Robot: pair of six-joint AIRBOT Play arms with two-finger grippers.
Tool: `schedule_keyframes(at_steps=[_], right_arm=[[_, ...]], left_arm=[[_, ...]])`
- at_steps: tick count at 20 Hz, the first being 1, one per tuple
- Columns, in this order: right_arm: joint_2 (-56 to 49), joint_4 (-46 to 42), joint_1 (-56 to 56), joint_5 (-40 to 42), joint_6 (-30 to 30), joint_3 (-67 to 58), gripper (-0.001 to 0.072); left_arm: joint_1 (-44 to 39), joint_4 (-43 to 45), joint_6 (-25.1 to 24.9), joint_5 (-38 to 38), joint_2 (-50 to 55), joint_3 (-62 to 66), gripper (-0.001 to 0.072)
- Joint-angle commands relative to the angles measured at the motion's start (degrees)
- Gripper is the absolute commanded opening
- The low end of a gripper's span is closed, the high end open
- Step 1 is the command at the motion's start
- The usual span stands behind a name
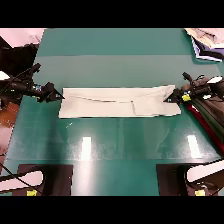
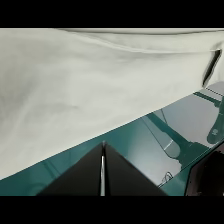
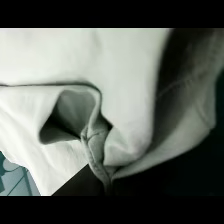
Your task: Fold the shirts.
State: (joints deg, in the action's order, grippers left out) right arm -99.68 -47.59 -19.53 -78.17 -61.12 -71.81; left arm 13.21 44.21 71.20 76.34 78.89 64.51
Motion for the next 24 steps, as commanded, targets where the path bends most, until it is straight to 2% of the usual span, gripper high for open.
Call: schedule_keyframes(at_steps=[1, 7, 10, 14, 20, 24], right_arm=[[0.2, 1.6, 0.9, -0.2, 2.7, -0.1, 0.0019], [2.8, 1.5, 1.9, -7.3, 2.0, -8.6, 0.0016], [6.7, 1.6, 3.5, -9.1, -1.0, -13.9, 0.0016], [9.1, 1.6, 8.4, -11.0, -7.0, -22.4, 0.0015], [9.0, 1.5, 20.6, -11.3, -13.0, -36.1, 0.0015], [7.6, 1.4, 27.0, -10.9, -15.3, -43.2, 0.0015]], left_arm=[[-1.3, -0.1, 0.7, -0.7, 0.0, 0.1, 0.0028], [-16.6, -0.1, 2.0, -12.2, 0.3, 1.2, 0.0027], [-24.8, -0.1, 2.5, -17.3, 3.0, 6.3, 0.0027], [-33.3, -0.1, 3.6, -18.6, 12.4, 16.2, 0.0026], [-40.0, -0.6, 5.5, -18.9, 26.4, 26.7, 0.0027], [-40.2, -1.6, 6.8, -22.8, 29.7, 28.2, 0.0027]])
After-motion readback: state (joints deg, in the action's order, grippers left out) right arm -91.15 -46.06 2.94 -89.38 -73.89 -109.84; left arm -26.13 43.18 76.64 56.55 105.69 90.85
